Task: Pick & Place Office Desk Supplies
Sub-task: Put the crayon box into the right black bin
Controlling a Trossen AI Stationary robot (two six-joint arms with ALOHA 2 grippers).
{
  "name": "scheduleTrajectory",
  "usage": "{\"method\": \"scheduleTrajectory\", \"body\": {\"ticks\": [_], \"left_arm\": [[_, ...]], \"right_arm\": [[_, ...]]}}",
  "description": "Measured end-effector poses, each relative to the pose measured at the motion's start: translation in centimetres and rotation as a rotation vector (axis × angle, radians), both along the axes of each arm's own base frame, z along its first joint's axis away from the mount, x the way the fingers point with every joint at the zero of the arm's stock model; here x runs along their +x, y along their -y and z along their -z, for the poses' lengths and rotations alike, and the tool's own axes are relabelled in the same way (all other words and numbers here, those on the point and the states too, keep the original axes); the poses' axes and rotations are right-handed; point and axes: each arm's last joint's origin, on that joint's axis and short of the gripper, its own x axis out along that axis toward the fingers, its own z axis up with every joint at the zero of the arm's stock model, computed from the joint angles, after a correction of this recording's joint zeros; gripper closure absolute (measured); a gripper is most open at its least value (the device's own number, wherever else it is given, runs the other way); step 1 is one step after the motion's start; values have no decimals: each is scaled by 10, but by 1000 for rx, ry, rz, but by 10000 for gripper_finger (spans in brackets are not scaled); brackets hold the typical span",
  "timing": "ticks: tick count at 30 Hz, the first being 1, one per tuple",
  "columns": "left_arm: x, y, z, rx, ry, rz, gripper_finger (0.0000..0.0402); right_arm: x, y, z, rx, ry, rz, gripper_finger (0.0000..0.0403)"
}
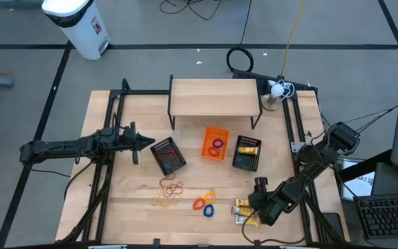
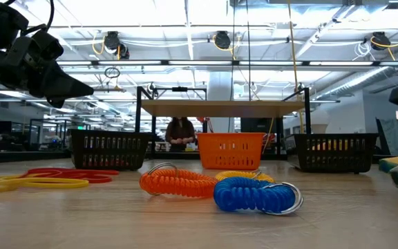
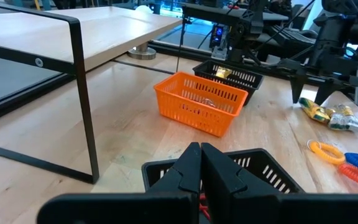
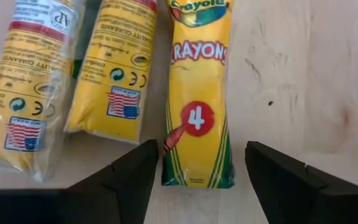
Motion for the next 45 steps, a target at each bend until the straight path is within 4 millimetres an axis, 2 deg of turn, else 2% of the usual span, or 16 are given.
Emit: {"method": "scheduleTrajectory", "body": {"ticks": [8,16,19,22,28,32,37,41,45], "left_arm": [[0,0,0,0,0,0,392],[0,0,0,0,0,0,392],[0,0,0,0,0,0,392],[0,0,0,2,0,0,392],[0,0,0,8,-1,1,392],[0,0,0,12,-2,2,392],[0,0,0,16,-3,3,392],[0,0,0,16,-3,3,392],[0,0,0,16,-3,3,392]], "right_arm": [[1,0,0,2,6,11,210],[2,2,-7,33,25,3,315],[0,4,-17,53,57,-1,326],[0,7,-31,72,111,-30,316],[-5,16,-73,98,358,-136,315],[-18,31,-92,161,553,-232,332],[-46,60,-113,265,931,-339,329],[-65,94,-112,235,1050,-239,326],[-81,117,-109,232,1155,-230,332]]}}
